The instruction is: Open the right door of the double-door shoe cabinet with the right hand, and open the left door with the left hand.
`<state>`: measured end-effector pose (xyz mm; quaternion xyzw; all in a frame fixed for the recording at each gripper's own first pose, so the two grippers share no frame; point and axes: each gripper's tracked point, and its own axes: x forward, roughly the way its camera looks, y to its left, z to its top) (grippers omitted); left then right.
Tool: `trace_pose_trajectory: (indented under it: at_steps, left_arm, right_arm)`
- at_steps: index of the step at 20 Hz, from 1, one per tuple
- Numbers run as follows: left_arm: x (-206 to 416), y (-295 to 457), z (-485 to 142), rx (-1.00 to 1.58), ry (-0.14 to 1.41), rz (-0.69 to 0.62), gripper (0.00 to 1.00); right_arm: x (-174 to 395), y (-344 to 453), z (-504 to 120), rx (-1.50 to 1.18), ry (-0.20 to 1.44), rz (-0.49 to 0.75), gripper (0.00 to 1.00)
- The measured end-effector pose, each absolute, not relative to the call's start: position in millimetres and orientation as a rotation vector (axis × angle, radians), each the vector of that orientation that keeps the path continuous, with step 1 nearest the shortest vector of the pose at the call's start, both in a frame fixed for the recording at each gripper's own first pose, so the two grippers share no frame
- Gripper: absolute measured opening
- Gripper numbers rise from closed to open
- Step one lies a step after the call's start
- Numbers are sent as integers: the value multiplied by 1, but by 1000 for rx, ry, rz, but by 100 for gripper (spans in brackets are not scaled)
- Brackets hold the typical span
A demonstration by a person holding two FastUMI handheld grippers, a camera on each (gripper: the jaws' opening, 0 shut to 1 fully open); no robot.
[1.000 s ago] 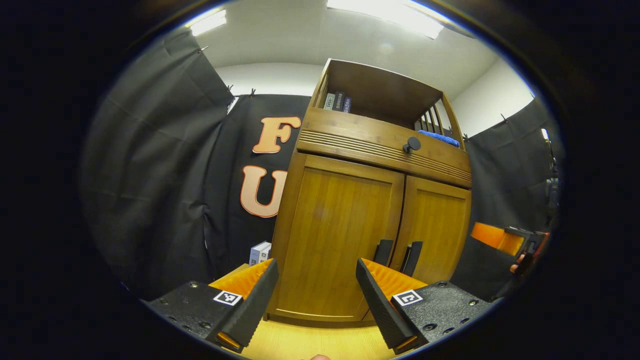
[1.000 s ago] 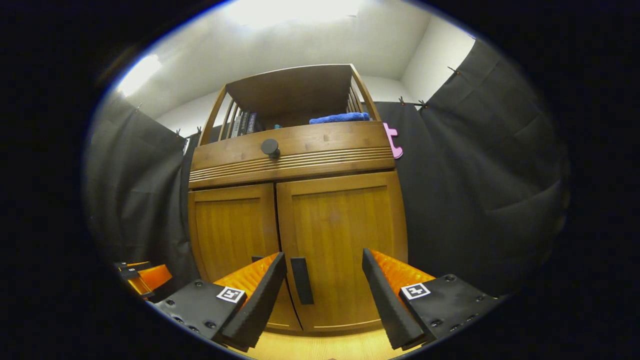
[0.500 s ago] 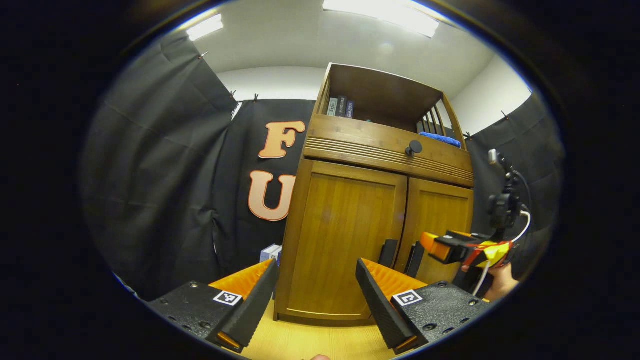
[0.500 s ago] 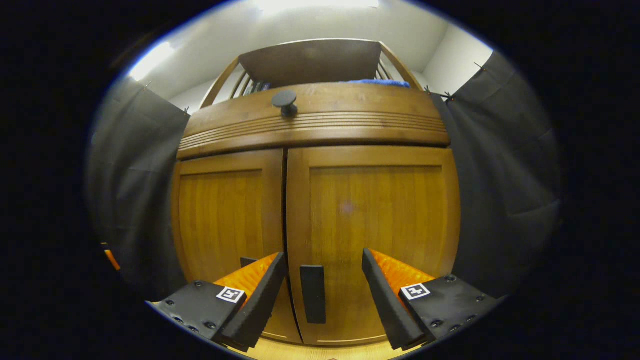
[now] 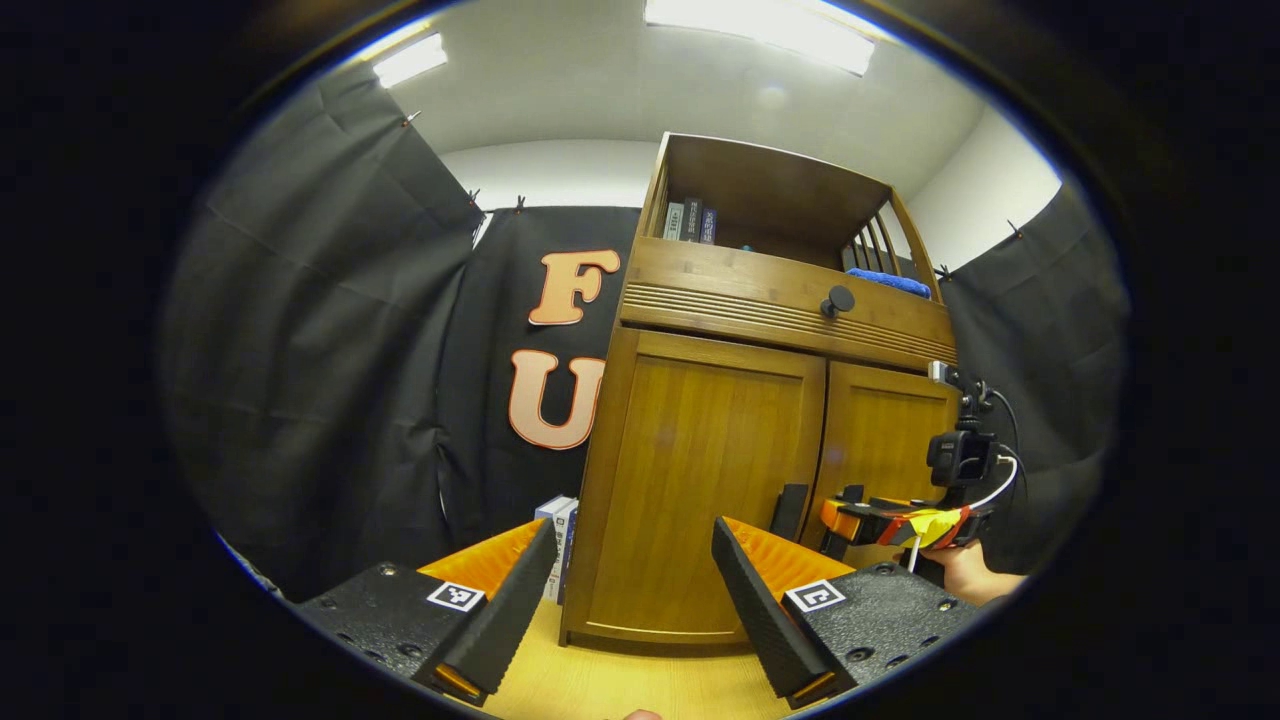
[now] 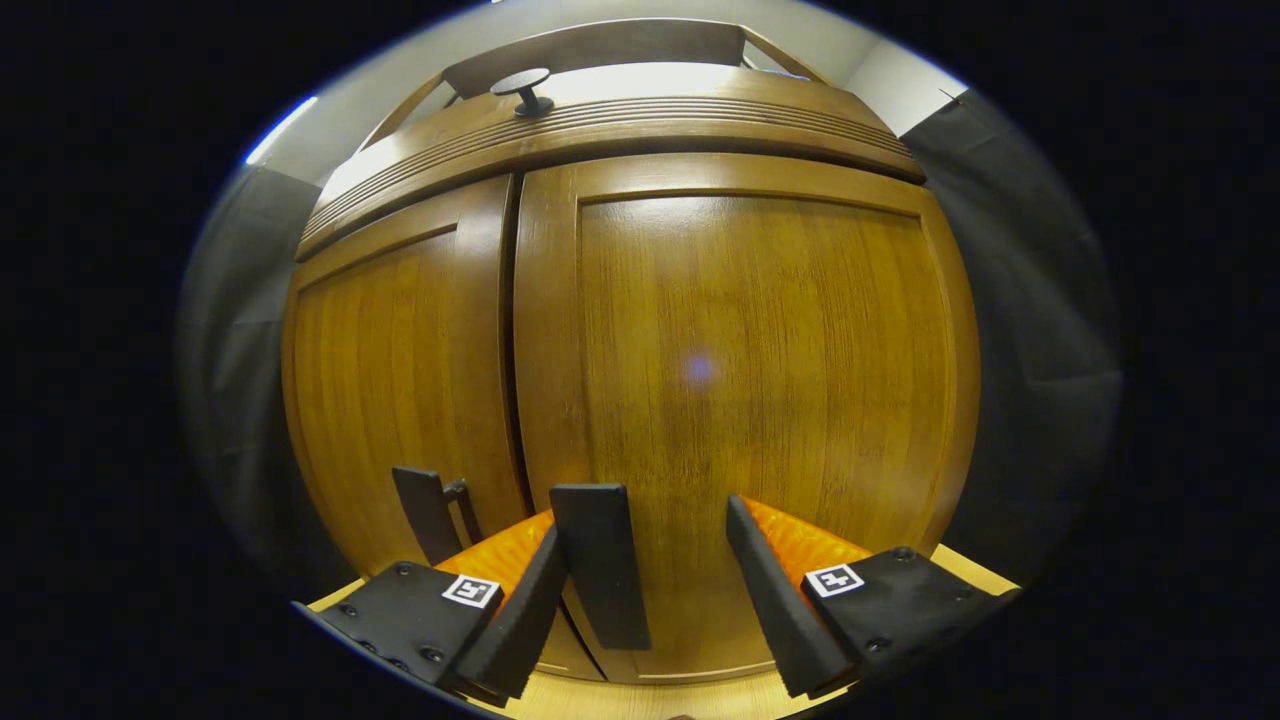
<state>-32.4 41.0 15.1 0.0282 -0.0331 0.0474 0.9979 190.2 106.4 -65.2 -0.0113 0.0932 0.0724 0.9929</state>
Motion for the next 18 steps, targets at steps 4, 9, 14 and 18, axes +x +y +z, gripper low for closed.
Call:
trace_pose_trajectory:
  at_steps: [4, 9, 14, 18]
  left_arm:
    - [-29, 37, 11, 48, -58, 74, 95]
    - [-32, 41, 11, 50, -57, 83, 92]
    - [-34, 41, 10, 47, -46, 80, 92]
    - [-37, 38, 12, 50, -50, 72, 91]
  right_arm:
    - [190, 110, -74, -15, 212, 165, 90]
    - [189, 132, -74, -88, 205, 201, 45]
    - [188, 130, -76, -41, 240, 248, 38]
    - [183, 130, -76, -61, 268, 250, 32]
